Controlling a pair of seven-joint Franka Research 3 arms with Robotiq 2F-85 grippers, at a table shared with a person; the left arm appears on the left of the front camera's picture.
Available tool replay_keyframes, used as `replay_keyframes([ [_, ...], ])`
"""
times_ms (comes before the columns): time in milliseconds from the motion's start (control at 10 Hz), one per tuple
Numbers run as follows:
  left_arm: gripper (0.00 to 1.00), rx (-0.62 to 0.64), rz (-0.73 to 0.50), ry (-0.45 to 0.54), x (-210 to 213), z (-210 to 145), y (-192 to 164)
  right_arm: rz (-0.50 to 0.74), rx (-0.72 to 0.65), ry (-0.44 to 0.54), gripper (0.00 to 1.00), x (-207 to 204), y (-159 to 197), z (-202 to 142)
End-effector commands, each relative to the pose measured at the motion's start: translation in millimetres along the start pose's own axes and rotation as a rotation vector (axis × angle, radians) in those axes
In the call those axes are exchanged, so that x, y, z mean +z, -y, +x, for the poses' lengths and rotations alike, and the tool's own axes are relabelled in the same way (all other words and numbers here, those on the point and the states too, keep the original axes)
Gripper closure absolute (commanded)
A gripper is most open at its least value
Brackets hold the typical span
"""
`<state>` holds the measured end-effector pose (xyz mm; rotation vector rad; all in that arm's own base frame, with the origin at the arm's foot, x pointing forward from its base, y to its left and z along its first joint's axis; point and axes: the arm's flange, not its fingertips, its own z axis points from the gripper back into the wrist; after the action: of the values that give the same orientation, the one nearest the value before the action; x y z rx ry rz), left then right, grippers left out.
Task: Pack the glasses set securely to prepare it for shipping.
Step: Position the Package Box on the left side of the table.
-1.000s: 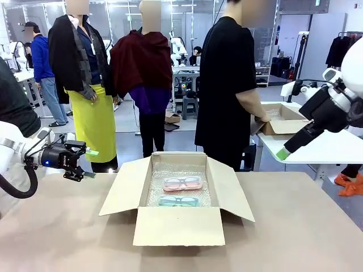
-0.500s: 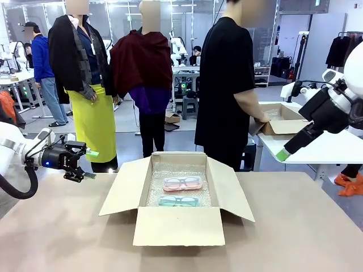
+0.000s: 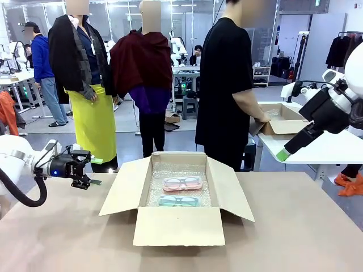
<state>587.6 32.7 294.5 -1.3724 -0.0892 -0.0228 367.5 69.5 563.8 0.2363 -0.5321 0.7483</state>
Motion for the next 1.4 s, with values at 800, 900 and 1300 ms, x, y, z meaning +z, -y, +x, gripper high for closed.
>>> replay_keyframes([
  [800, 0.0, -0.005, -0.166, -0.061, -53.5, -3.7, -46.9, -0.01, -0.009, 0.0, 0.0, 0.5, -0.2, 2.7],
  [900, 0.27, -0.005, -0.17, -0.067, -57.4, -7.4, -44.6, -0.01, -0.009, 0.0, 0.0, 0.5, -0.2, 2.7],
  [1300, 1.0, -0.003, -0.199, -0.079, -64.5, -13.9, -36.4, -0.01, -0.009, 0.0, 0.0, 0.5, -0.2, 2.7],
])
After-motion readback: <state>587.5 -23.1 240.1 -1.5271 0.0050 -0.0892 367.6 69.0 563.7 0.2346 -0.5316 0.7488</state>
